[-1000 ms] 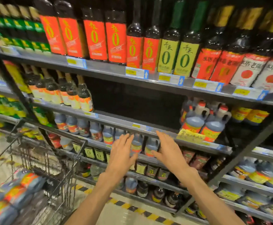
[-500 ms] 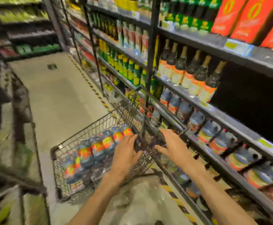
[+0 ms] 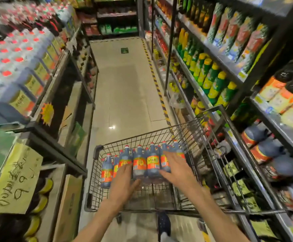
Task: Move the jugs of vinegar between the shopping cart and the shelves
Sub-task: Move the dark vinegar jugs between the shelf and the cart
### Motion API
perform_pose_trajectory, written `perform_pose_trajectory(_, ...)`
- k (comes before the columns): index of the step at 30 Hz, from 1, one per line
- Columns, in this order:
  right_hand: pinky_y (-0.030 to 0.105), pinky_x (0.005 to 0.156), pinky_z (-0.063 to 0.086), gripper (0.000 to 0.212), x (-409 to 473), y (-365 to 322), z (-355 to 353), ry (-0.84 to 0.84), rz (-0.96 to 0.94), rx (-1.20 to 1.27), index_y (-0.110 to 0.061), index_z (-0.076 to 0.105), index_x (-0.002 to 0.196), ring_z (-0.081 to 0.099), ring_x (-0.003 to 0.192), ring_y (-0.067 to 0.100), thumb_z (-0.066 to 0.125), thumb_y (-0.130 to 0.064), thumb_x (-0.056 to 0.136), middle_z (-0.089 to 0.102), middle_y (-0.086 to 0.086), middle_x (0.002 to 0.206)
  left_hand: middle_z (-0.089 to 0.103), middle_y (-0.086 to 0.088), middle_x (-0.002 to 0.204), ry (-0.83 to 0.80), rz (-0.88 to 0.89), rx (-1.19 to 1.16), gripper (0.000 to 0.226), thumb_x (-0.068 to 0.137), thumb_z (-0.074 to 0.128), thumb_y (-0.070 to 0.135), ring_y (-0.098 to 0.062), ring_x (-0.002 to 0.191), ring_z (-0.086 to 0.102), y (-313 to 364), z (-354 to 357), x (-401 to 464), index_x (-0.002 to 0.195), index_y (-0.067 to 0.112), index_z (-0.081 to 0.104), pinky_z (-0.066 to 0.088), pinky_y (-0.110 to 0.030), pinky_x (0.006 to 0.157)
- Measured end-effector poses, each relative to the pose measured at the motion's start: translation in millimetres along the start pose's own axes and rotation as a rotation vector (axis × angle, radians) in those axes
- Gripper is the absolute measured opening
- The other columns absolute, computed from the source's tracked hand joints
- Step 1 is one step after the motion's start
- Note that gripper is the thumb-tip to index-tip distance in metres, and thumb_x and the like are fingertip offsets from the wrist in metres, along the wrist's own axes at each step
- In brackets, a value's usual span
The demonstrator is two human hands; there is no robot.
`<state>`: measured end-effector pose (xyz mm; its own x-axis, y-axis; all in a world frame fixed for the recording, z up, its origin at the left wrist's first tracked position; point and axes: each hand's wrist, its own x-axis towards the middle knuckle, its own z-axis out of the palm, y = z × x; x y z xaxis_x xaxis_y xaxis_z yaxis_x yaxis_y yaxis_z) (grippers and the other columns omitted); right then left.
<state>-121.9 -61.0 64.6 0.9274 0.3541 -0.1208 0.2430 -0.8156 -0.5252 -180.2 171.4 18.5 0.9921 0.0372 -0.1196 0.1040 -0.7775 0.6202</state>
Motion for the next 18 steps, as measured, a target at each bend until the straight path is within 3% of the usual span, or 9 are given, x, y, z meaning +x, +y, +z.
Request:
perform_pose_trajectory(5, 0.043, 0.116, 0.036, 0.076, 56.5, 24.7, 37.0, -0.132, 0.029, 0.07, -0.03, 0.027, 0.159, 0.037, 0.146, 0.021, 0.066, -0.043, 0.096, 0.036, -0.005, 0.16, 0.052, -0.002, 0.146, -0.031, -0.239, -0.024, 0.083, 0.082, 0.074, 0.058, -0.024, 0.132, 0.051, -45.2, 25.3, 36.6, 0.148, 0.02, 0.041, 0.048, -0.041, 0.103)
perform_pose_trajectory(8, 0.041, 0.118, 0.033, 0.079, 81.5, 33.3, 63.4, -0.209, 0.058, 0.07, -0.027, 0.026, 0.16, 0.036, 0.147, 0.023, 0.066, -0.044, 0.095, 0.036, -0.001, 0.161, 0.05, -0.007, 0.145, -0.026, -0.325, -0.005, 0.087, 0.084, 0.078, 0.047, -0.028, 0.129, 0.052, -59.9, 36.7, 57.4, 0.152, 0.016, 0.035, 0.047, -0.041, 0.098)
perform_pose_trajectory(11, 0.039, 0.111, 0.04, 0.078, 100.4, 39.0, 90.7, -0.254, 0.109, 0.091, -0.029, 0.029, 0.158, 0.043, 0.142, 0.023, 0.067, -0.048, 0.093, 0.042, -0.002, 0.157, 0.049, -0.009, 0.142, -0.031, -0.412, -0.063, 0.094, 0.082, 0.078, 0.047, -0.031, 0.128, 0.052, -82.4, 51.5, 85.9, 0.155, 0.016, 0.028, 0.047, -0.042, 0.098)
perform_pose_trajectory(14, 0.032, 0.099, 0.043, 0.072, 113.0, 47.0, 118.3, -0.263, 0.161, 0.12, -0.034, 0.03, 0.155, 0.047, 0.136, 0.02, 0.064, -0.05, 0.094, 0.044, -0.008, 0.152, 0.043, -0.018, 0.148, -0.045, -0.511, -0.062, 0.107, 0.08, 0.073, 0.062, -0.038, 0.133, 0.047, -120.6, 77.5, 118.5, 0.158, 0.011, 0.018, 0.045, -0.047, 0.105)
perform_pose_trajectory(18, 0.039, 0.11, 0.044, 0.067, 124.4, 50.1, 151.7, -0.278, 0.241, 0.254, -0.033, 0.038, 0.151, 0.045, 0.138, 0.017, 0.068, -0.045, 0.093, 0.041, -0.01, 0.152, 0.027, -0.023, 0.161, -0.074, -0.601, -0.086, 0.13, 0.072, 0.075, 0.071, -0.039, 0.147, 0.03, -160.1, 108.1, 150.1, 0.16, 0.004, 0.005, 0.031, -0.049, 0.119)
